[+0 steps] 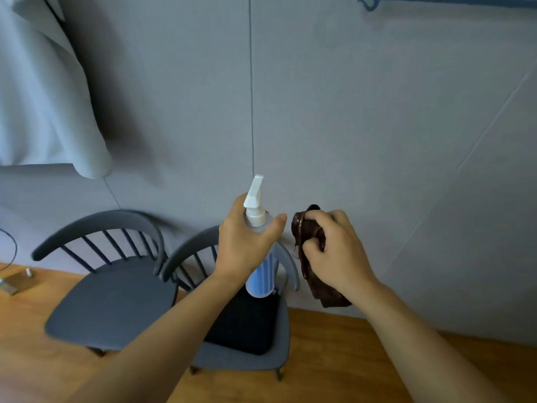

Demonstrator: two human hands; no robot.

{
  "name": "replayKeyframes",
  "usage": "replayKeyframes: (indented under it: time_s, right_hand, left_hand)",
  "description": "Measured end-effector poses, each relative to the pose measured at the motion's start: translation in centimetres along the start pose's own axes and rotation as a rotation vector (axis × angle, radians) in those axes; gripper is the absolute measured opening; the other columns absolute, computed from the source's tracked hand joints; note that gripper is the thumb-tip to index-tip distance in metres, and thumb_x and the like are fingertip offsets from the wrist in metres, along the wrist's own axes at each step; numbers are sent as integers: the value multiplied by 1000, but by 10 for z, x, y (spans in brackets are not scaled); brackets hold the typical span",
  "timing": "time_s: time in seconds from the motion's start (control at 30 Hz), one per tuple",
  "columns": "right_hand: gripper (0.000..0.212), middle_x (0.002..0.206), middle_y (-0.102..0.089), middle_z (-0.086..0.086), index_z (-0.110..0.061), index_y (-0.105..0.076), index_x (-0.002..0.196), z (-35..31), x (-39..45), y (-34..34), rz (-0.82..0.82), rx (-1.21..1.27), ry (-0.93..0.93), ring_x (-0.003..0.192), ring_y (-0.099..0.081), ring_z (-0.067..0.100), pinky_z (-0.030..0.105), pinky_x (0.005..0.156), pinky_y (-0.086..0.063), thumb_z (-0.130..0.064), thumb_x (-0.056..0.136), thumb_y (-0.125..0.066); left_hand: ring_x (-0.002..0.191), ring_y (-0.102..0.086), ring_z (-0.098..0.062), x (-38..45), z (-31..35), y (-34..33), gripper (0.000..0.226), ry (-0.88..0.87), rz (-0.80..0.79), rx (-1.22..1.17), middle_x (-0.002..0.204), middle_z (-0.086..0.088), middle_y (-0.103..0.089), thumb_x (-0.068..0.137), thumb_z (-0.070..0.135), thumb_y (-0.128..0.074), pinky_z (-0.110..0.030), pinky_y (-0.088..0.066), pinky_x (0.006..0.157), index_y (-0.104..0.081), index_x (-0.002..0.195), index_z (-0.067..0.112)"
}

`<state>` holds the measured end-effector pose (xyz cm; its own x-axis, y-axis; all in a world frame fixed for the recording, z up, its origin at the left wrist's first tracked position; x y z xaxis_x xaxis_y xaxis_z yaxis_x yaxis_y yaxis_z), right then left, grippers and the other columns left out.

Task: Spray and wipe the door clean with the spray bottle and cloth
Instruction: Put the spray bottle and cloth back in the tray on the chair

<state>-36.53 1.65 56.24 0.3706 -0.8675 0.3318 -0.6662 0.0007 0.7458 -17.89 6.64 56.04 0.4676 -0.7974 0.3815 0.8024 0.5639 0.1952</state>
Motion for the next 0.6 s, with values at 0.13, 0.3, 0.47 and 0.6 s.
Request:
replayKeyframes:
  time_s: [0.13,0.3,0.47,0.6]
  right_hand:
    - [46,115,-45,-5,-31,-59,135,-32,1,-65,57,2,-100,102,-57,18,27,79,-52,-16,92,-64]
    - [45,116,-47,-2,-30,-58,134,-74,-1,-125,81,23,-240,105,-56,20,32,82,-54,-16,91,-62]
    - [44,109,-45,-5,-32,-58,131,-91,4,-155,119,8,-288,98,-55,19,34,77,-53,-18,90,-62]
    - [43,111,-46,-3,-30,-59,131,-86,8,-171,110,-9,-301,99,-56,23,43,80,-56,-17,89,-63]
  left_hand:
    - [82,-66,-11,26,-41,47,44,-17,-106,-27,89,11,-65,79,45,-85,-15,-53,72,-55,110,35]
    - [88,-64,-6,46,-80,96,55,3,-216,-61,94,16,-64,79,41,-88,-13,-52,78,-55,121,32]
    - [96,-64,-8,55,-109,123,57,23,-258,-68,100,17,-63,78,48,-85,-12,-50,81,-54,125,37]
    - [98,-65,-14,56,-133,134,61,60,-310,-114,103,13,-64,78,41,-87,-20,-54,85,-53,128,40]
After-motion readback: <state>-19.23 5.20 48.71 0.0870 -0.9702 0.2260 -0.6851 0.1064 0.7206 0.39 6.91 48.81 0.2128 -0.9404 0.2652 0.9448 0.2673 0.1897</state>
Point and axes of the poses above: each hand's wrist, its own x-axis towards the middle knuckle, its own y-axis out of the back of the hand, z = x × y, the point moved 4 cm from there along x, towards the middle knuckle
